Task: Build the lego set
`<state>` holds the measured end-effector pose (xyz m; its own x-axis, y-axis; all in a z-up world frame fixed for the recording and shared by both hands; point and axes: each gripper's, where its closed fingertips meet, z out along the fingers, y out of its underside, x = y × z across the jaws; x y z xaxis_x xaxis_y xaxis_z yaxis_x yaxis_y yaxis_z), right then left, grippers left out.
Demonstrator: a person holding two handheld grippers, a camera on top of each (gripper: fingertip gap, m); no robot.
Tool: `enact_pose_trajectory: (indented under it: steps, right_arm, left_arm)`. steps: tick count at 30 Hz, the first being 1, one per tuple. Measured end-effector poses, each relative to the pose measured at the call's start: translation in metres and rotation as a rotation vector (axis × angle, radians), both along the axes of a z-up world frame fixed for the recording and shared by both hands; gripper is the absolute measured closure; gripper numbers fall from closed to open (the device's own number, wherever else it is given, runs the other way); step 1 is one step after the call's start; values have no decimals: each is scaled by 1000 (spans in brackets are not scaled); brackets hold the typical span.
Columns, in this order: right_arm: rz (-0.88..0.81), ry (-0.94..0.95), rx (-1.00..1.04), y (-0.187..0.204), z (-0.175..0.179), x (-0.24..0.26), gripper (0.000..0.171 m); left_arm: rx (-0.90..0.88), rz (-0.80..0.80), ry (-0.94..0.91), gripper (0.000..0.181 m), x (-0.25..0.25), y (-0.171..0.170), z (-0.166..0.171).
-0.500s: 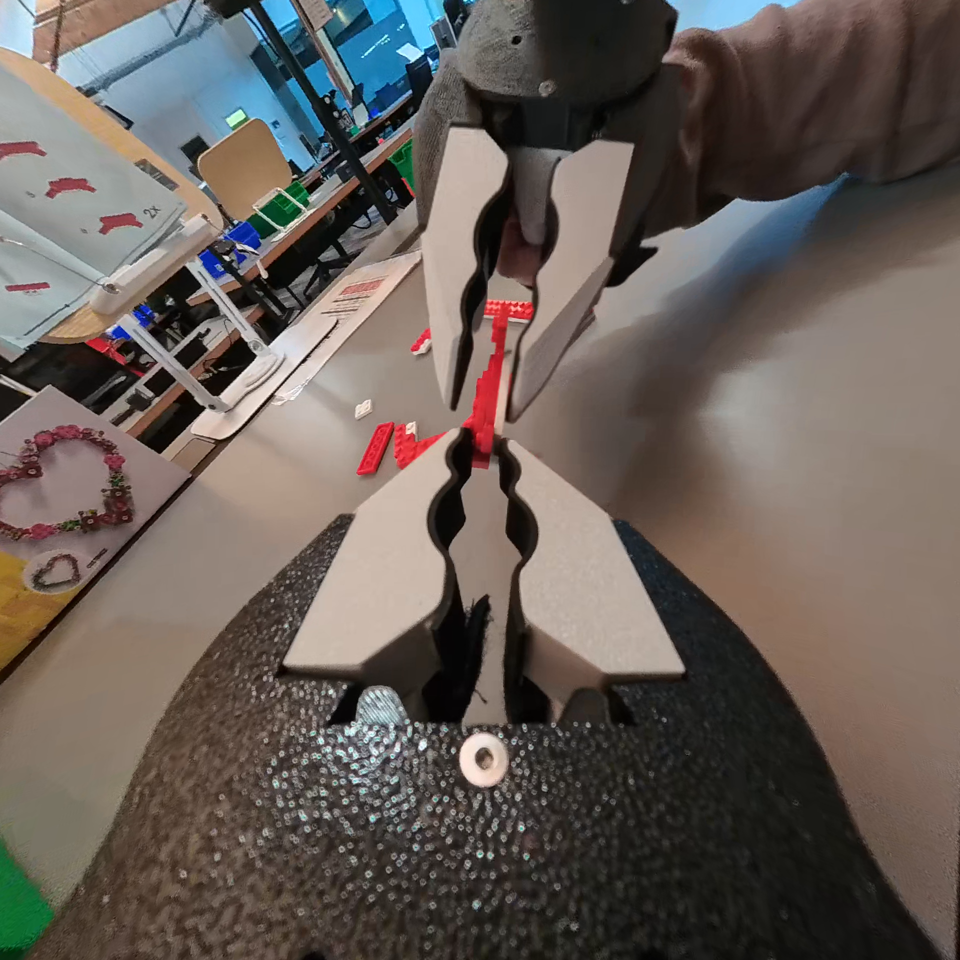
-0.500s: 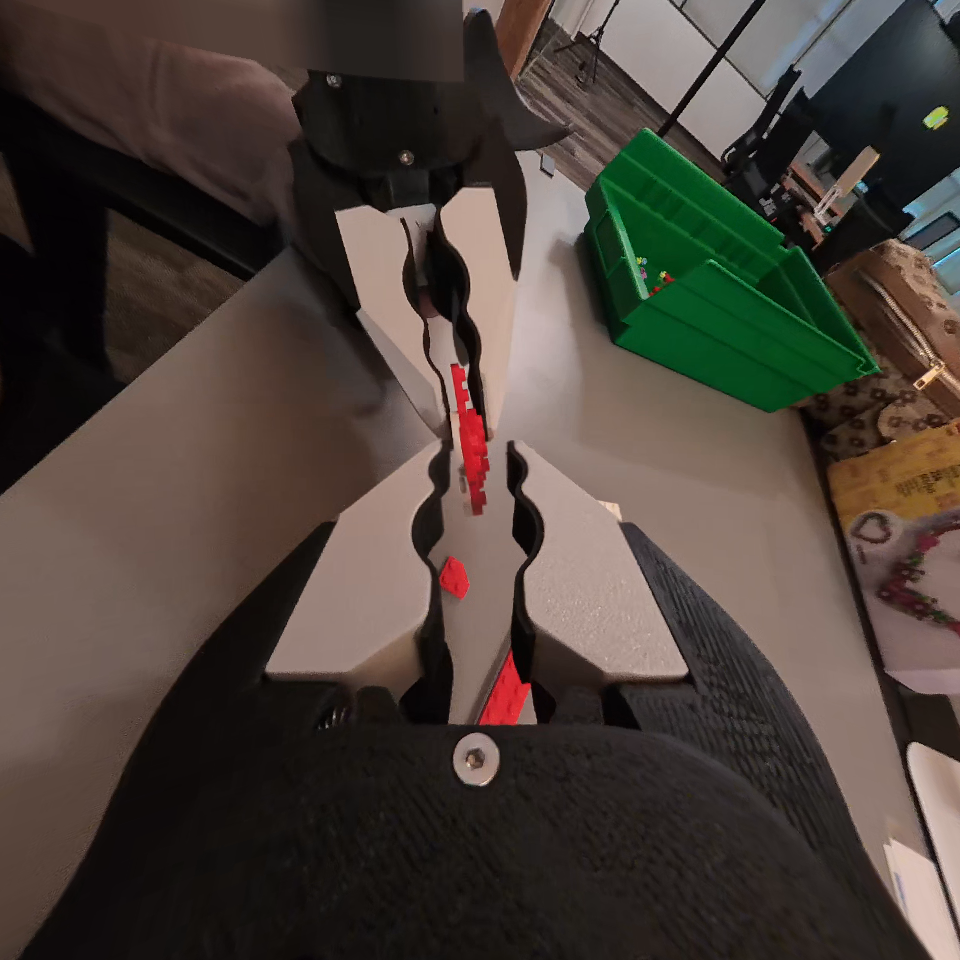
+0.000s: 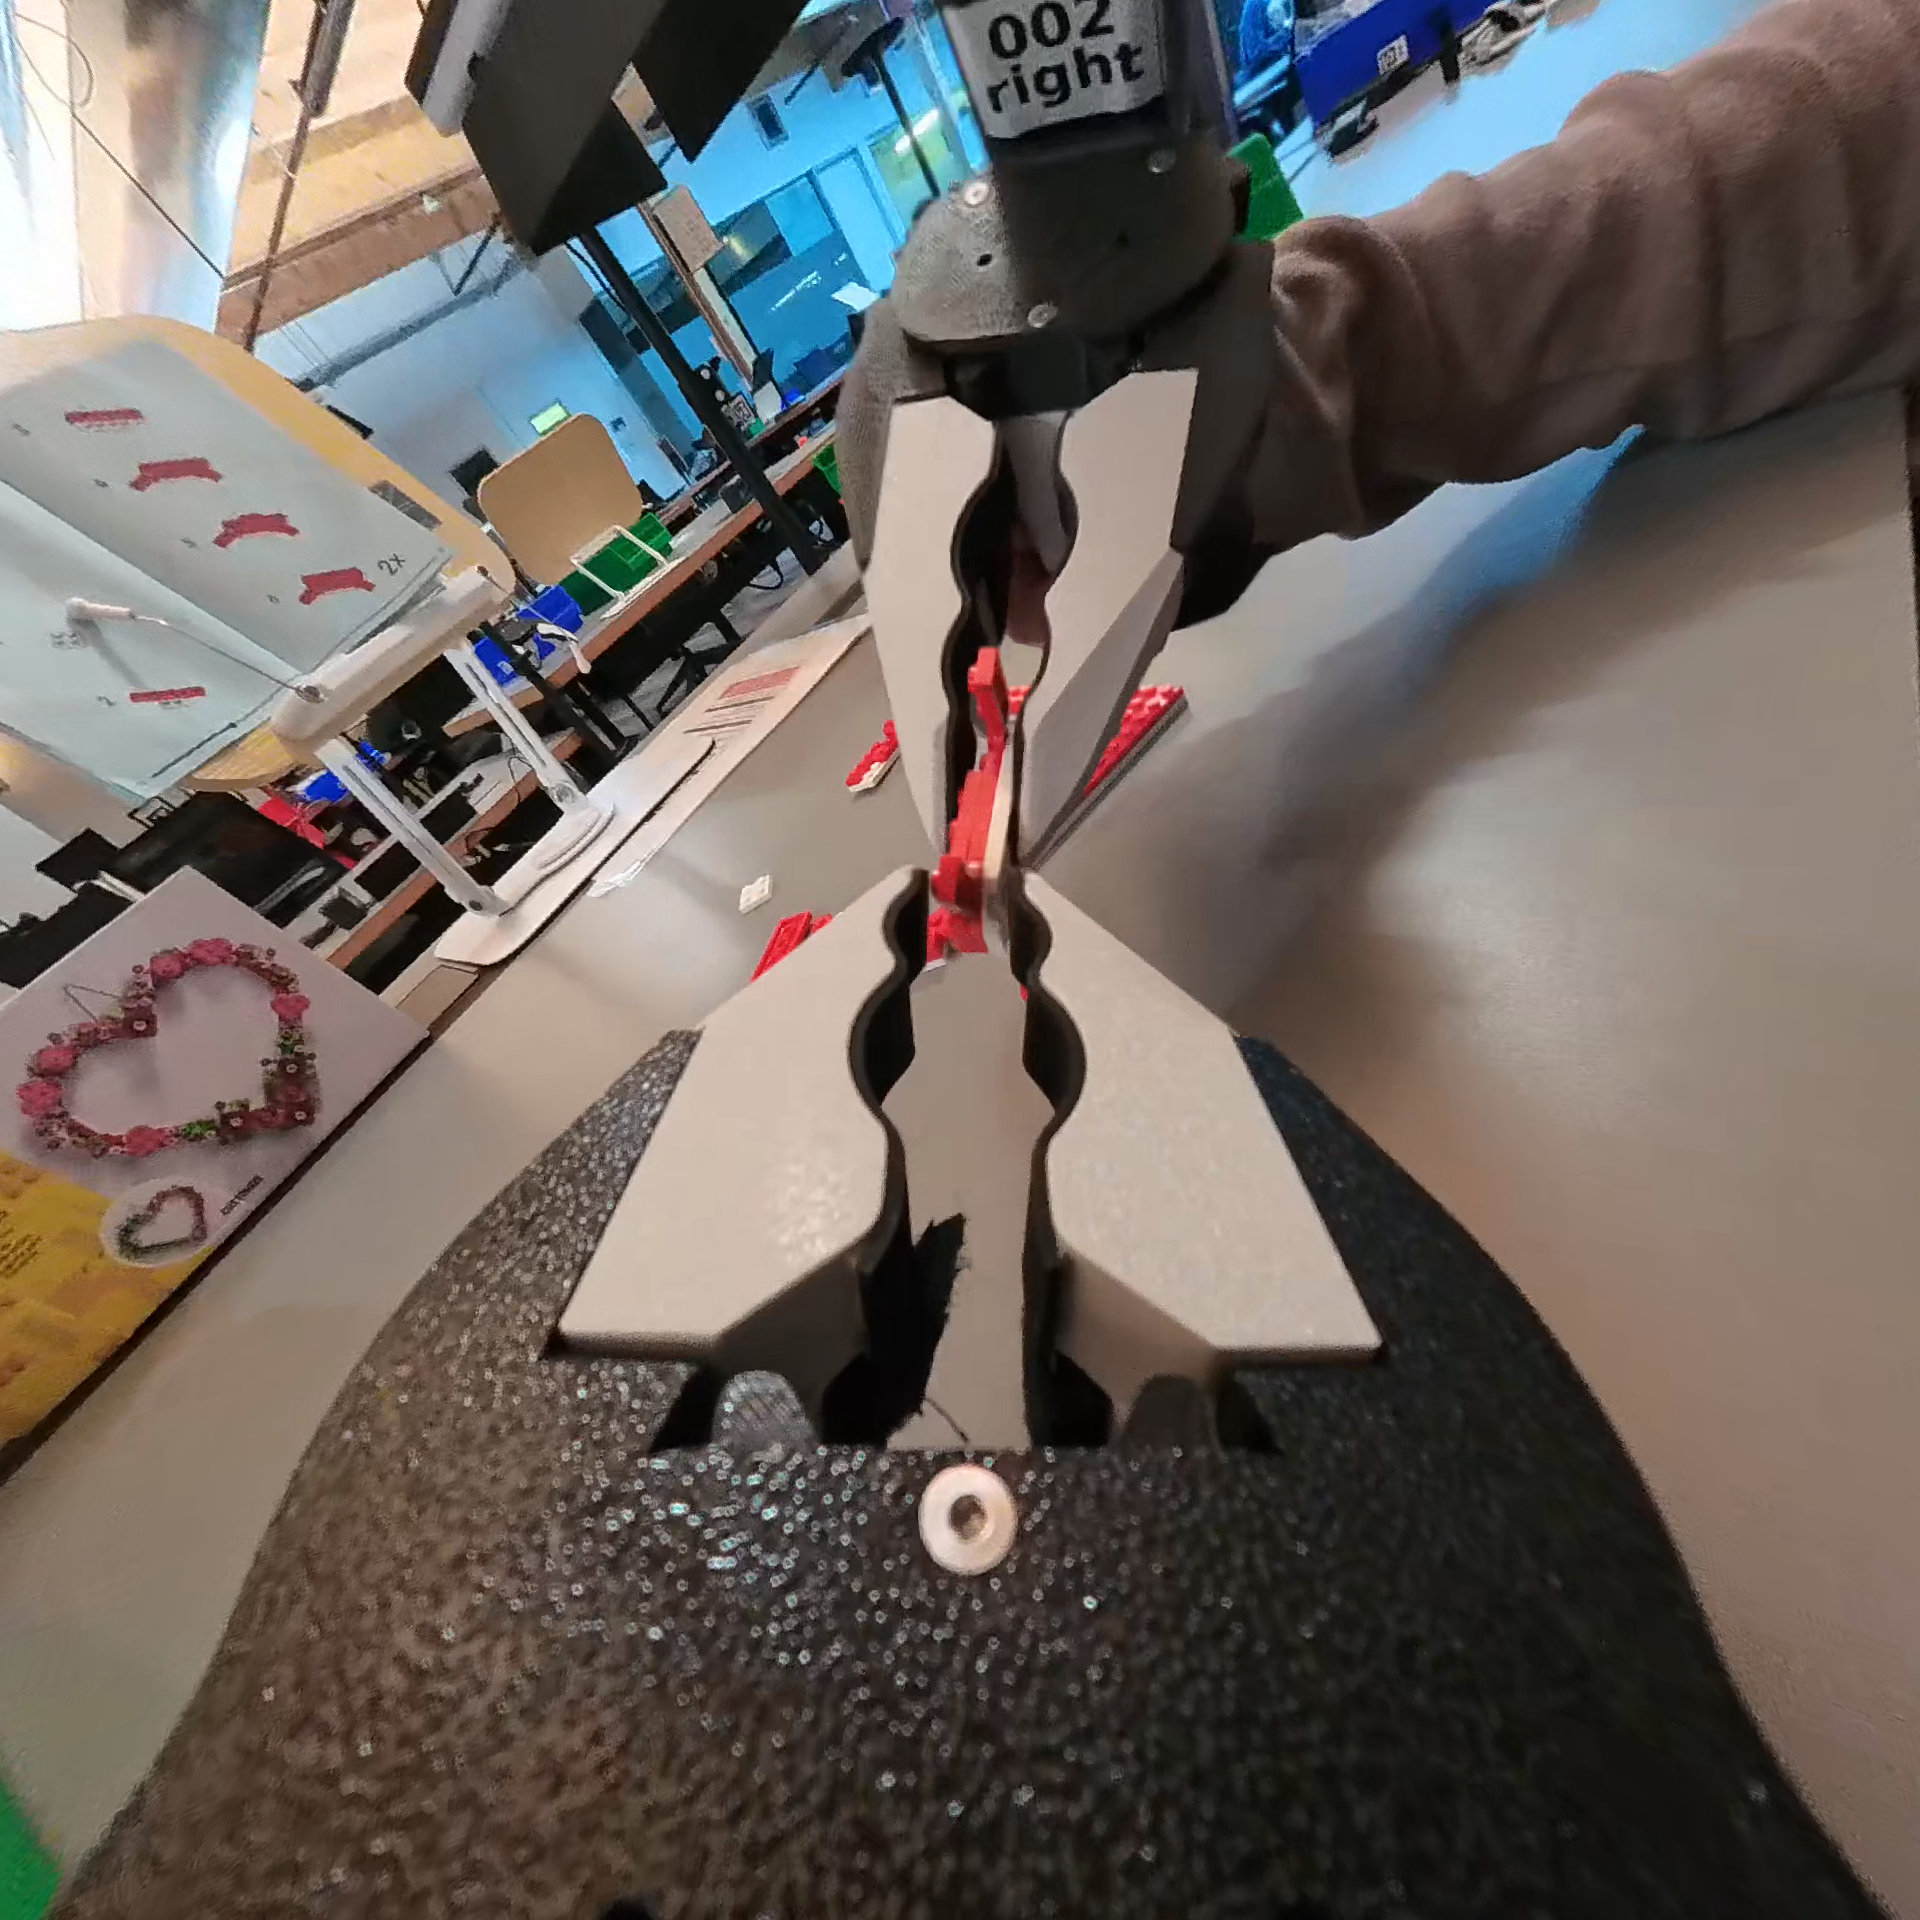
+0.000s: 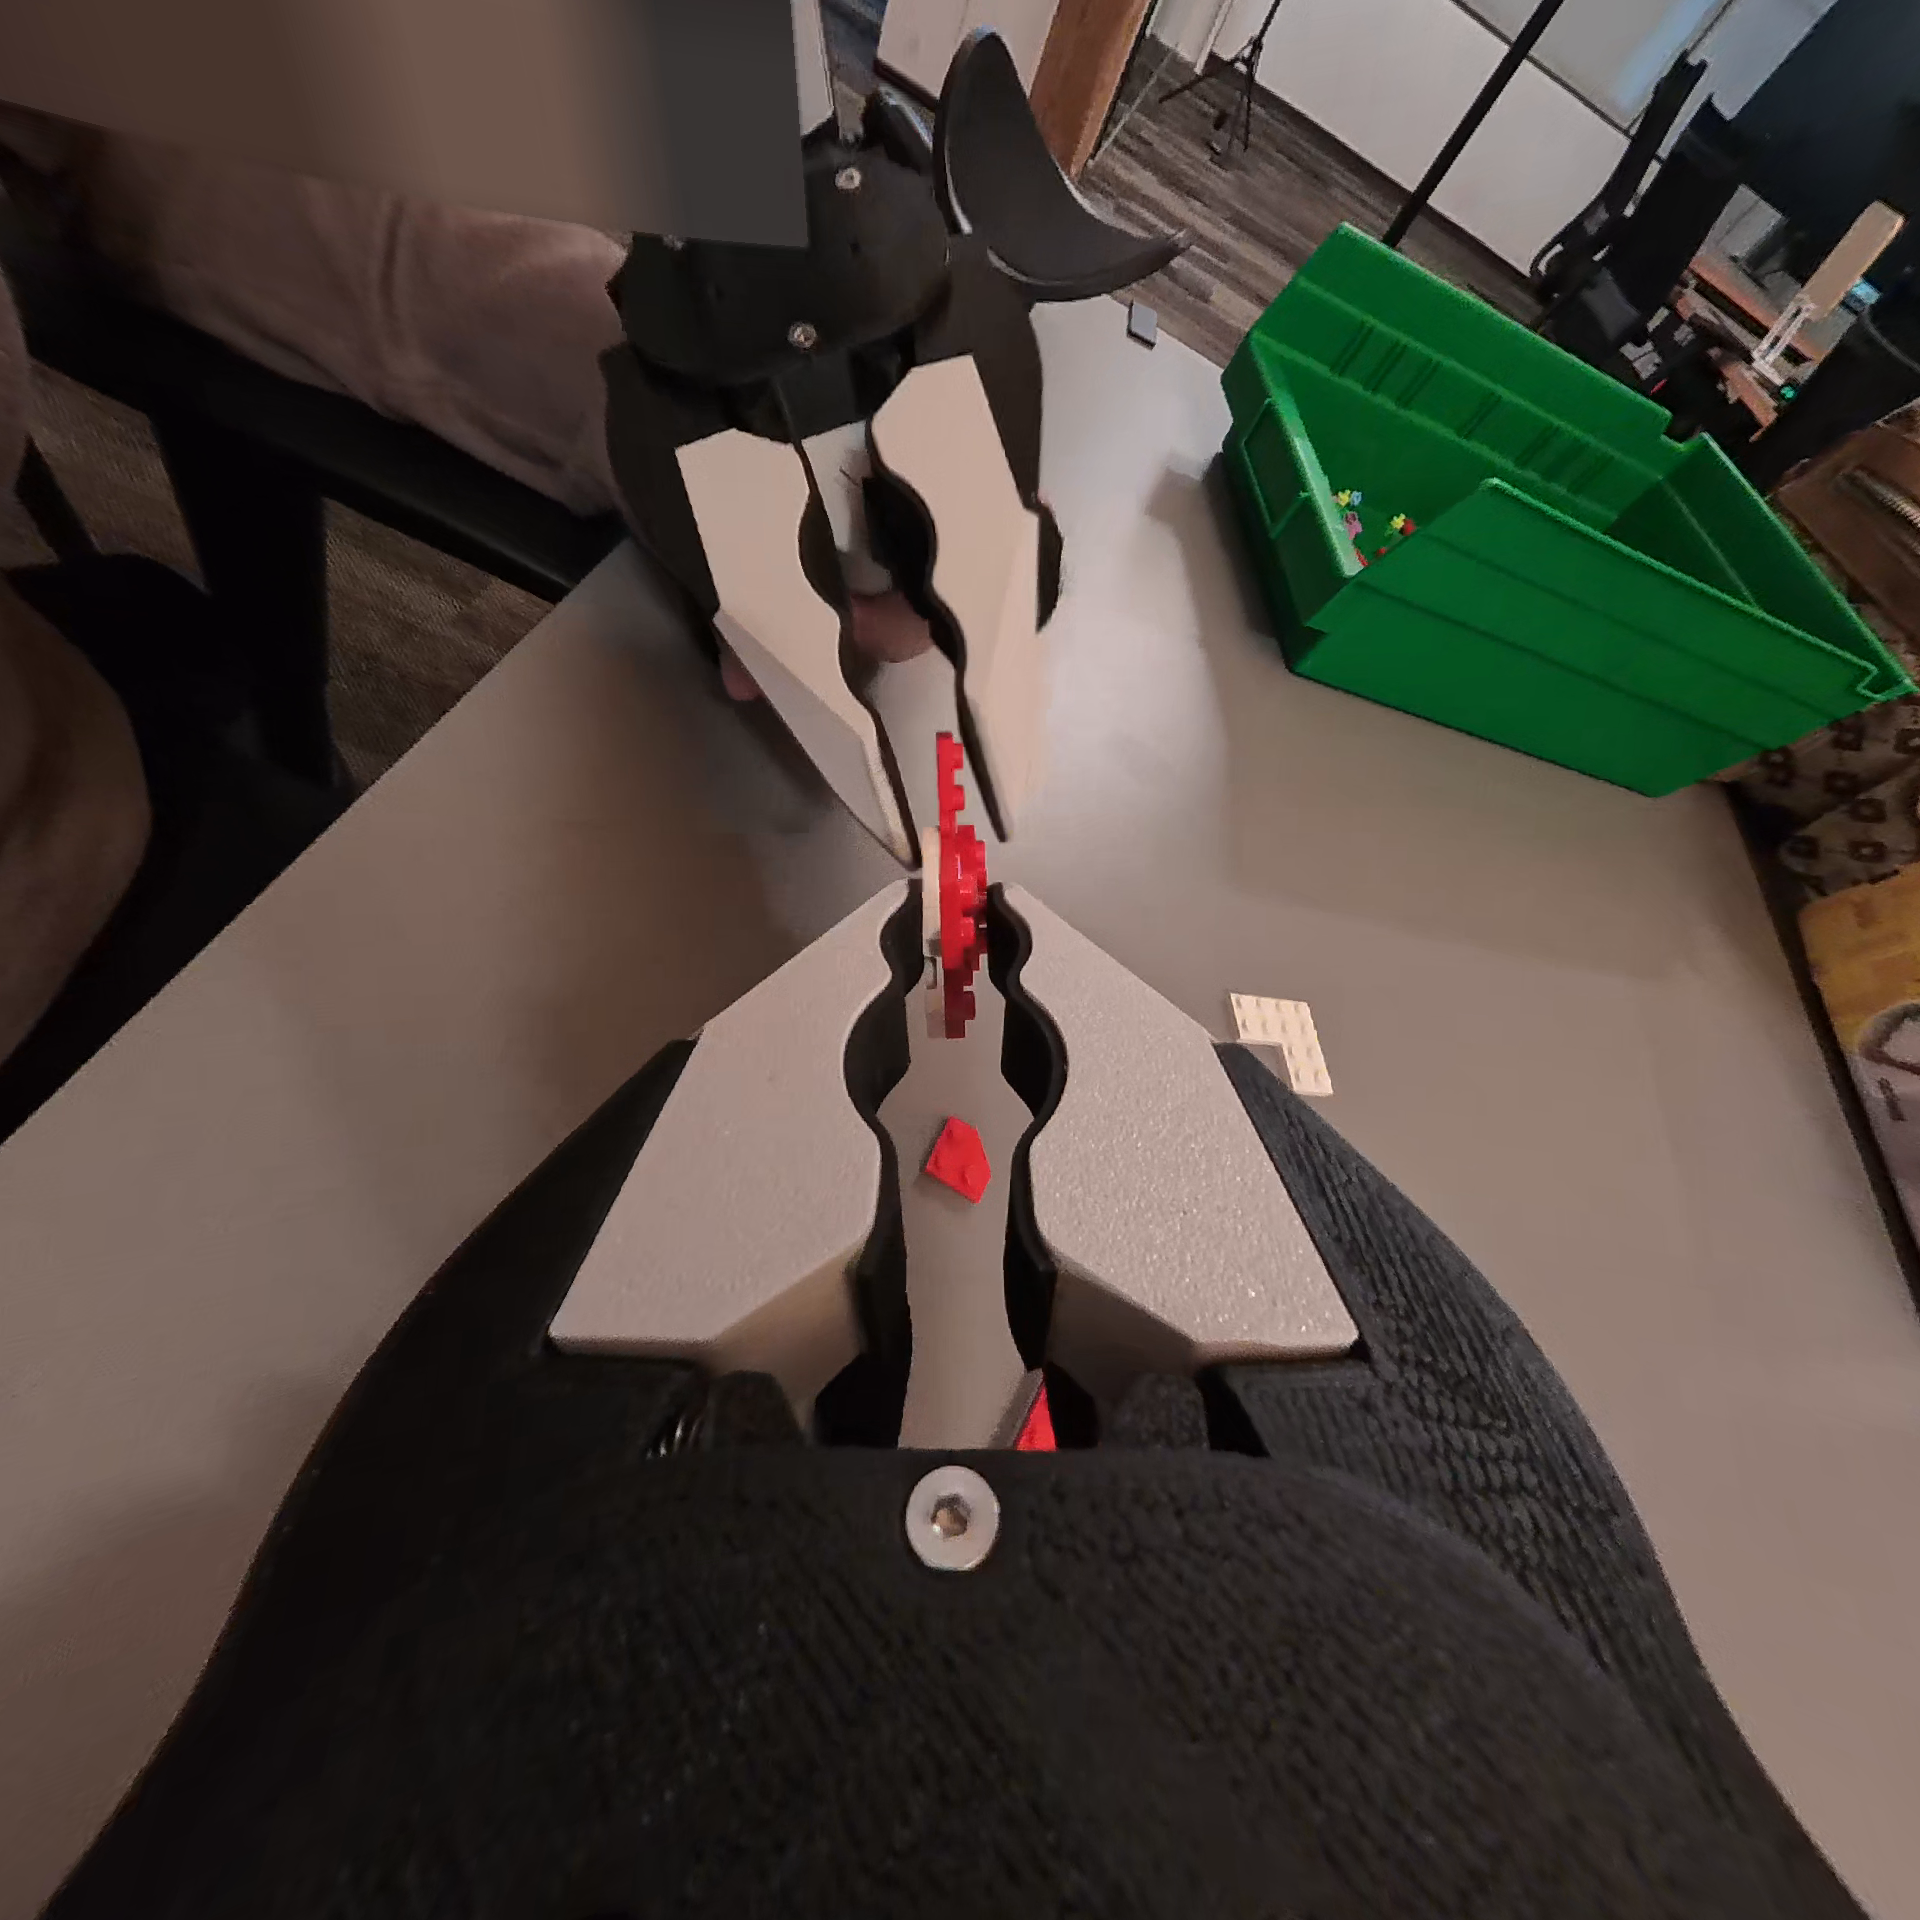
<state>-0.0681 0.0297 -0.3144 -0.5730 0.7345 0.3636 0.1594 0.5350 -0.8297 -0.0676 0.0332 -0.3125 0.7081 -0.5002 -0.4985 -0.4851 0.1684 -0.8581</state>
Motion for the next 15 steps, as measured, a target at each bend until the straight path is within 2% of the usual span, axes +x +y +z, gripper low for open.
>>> enact_pose_trajectory:
  steps: [6, 15]
  right_arm:
    - [32, -2, -33, -6, 3, 2, 162]
    - [26, 7, -47, -6, 6, 2, 161]
  left_arm:
    - [28, -47, 13, 171, 5, -5, 3]
    - [-5, -34, 63, 173, 4, -6, 5]
